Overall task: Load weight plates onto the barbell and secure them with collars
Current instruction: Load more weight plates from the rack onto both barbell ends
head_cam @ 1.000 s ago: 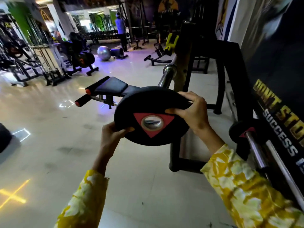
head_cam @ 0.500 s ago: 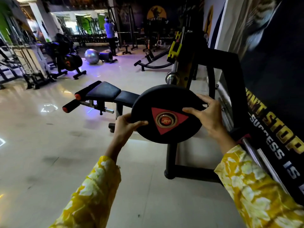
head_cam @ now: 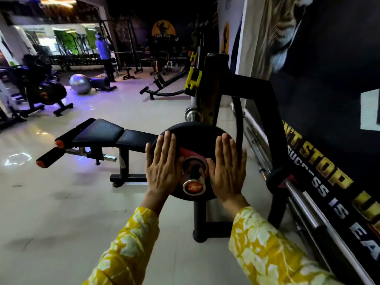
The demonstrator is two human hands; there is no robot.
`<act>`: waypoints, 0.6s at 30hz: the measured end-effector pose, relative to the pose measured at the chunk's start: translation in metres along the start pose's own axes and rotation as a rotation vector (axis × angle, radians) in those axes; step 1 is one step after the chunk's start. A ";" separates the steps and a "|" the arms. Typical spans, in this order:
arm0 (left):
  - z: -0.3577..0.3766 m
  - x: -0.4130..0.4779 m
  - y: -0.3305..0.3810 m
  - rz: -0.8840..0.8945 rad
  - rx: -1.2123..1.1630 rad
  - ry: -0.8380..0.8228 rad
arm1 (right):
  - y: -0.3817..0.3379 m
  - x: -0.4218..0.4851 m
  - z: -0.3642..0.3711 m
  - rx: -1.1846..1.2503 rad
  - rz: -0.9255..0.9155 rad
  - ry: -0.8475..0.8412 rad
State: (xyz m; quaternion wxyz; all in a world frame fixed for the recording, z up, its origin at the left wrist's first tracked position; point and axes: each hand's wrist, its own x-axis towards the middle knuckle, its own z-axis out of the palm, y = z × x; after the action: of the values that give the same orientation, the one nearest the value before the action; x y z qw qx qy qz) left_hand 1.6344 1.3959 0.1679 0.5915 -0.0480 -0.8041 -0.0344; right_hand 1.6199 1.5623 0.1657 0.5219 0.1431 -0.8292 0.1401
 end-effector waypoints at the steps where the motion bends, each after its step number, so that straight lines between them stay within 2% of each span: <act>1: 0.005 0.001 -0.002 0.019 0.016 0.010 | 0.001 0.001 0.006 -0.022 -0.006 0.010; 8: 0.063 0.022 -0.015 -0.003 -0.011 -0.008 | 0.019 0.027 0.065 -0.044 -0.025 -0.002; 16: 0.134 0.044 -0.034 -0.102 -0.033 -0.031 | 0.033 0.067 0.143 -0.054 -0.067 0.127; 18: 0.172 0.052 -0.045 -0.126 -0.010 -0.035 | 0.043 0.084 0.186 -0.063 -0.086 0.152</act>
State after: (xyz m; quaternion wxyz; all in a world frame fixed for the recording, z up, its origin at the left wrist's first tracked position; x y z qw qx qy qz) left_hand 1.4502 1.3721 0.1662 0.5739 -0.0006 -0.8155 -0.0747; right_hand 1.4148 1.5226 0.1611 0.5932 0.1510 -0.7842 0.1021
